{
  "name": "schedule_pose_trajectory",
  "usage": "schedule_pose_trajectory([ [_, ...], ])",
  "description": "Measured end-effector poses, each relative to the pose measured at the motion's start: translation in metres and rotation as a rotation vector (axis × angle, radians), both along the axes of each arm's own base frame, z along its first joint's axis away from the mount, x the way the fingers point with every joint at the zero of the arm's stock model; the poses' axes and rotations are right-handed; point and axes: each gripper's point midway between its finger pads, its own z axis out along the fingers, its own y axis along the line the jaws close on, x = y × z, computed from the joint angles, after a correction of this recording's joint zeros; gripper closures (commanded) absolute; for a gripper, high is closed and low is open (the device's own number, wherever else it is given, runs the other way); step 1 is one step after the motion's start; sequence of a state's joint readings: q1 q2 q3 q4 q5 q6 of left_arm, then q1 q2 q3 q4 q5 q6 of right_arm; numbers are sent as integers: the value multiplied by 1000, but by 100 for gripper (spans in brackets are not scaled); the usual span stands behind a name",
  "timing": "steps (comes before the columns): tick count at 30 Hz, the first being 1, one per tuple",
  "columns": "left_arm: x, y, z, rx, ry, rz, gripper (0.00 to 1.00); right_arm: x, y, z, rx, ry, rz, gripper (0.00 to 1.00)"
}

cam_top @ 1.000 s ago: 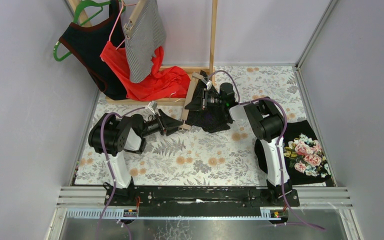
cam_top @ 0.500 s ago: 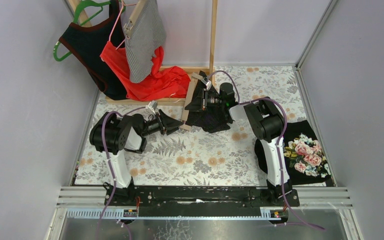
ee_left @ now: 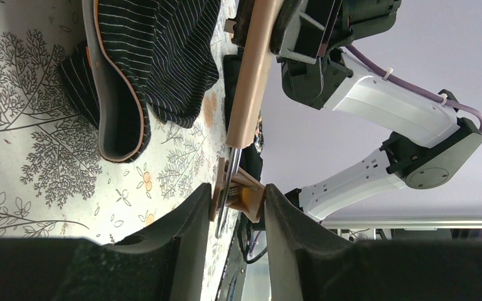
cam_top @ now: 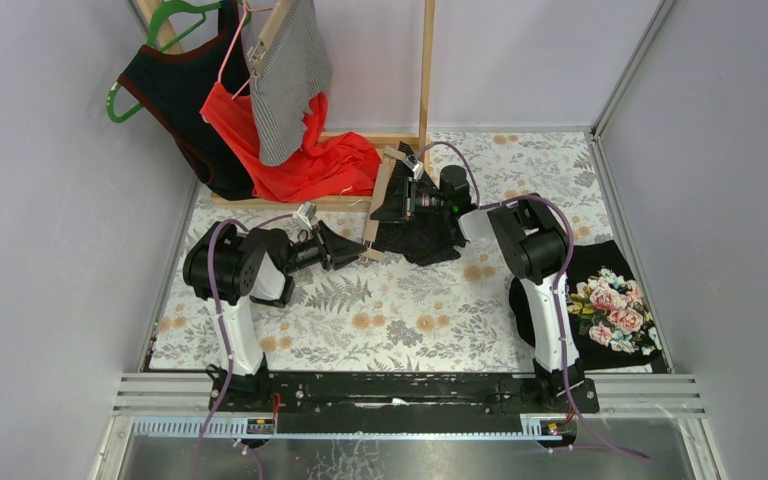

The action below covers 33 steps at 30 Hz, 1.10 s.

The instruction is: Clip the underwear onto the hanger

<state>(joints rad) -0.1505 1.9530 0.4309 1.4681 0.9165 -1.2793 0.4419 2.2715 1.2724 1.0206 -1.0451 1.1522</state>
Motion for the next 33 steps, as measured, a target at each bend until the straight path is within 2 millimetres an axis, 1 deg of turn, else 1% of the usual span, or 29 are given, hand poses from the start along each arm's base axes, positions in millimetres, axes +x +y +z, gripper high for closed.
schedule_pose_trajectory([
  [7,1,0,0,0,-2,4,99,-1,0,0,2,7,5,89],
  [11,1,0,0,0,-3,5,84,-1,0,1,3,9,10,89],
  [14,1,0,0,0,-3,5,70,-1,0,0,3,9,11,88],
  [18,1,0,0,0,-3,5,65,-2,0,1,5,11,12,89],
  [23,1,0,0,0,-2,7,53,-2,0,2,7,9,14,89],
  [27,1,0,-1,1,2,8,53,-2,0,3,11,9,17,89],
  [30,1,0,-1,1,2,8,58,-2,0,3,11,10,18,89],
  [33,1,0,0,1,1,7,58,-3,0,3,12,9,19,89],
])
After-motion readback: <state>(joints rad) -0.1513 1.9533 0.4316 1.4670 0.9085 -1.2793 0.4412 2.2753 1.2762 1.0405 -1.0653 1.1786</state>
